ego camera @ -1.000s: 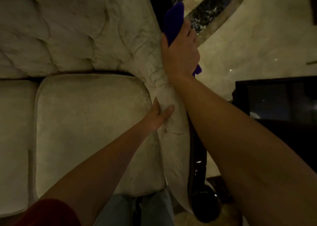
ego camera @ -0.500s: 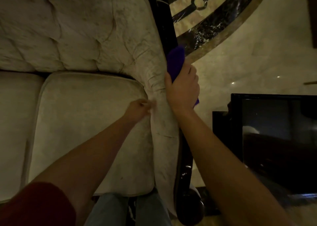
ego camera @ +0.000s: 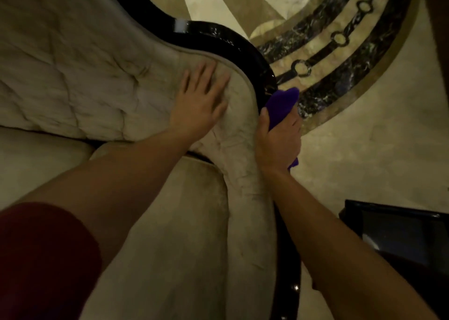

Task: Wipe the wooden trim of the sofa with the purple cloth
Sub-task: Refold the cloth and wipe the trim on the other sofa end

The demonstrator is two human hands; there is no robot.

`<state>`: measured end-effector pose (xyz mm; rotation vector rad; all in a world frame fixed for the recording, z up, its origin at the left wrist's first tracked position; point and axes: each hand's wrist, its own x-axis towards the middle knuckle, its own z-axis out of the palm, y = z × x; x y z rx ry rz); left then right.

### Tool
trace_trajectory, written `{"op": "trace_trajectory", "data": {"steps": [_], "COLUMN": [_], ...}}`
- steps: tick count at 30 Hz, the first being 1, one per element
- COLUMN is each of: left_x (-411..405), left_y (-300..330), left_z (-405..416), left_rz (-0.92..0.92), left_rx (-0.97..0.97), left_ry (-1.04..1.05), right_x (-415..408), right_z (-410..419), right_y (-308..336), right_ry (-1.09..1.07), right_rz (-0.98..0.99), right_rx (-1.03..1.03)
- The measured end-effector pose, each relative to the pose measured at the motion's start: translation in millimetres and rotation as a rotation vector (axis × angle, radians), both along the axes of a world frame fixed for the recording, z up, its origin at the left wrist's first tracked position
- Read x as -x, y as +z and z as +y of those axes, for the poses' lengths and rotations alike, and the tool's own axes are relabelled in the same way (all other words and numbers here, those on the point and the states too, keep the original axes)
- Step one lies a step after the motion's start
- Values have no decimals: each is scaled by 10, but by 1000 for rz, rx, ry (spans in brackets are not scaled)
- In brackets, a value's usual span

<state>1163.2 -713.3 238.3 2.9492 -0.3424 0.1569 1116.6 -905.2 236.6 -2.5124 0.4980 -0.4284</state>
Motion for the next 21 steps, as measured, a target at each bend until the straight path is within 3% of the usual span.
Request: {"op": "trace_trajectory", "data": {"steps": [3, 5, 8, 11, 21], "left_x": [-55, -78, -78, -86, 129], "left_y": [-162, -220, -242, -185, 719], "left_z": [14, -29, -26, -30, 595], "left_rz": [-58, -89, -108, -86, 200], "left_rx": [-6, 1, 35, 72, 383], "left_ry": [-28, -5, -5, -8, -63], "right_x": [-442, -732, -1129, -1362, -1410], "right_z": [123, 265, 575, 838, 928], "right_y": [196, 360, 578, 674, 746], "right_ry": [92, 158, 231, 271, 268], "right_rz": [-128, -188, -167, -103, -44], "right_rx": [-42, 63, 288, 381, 304]}}
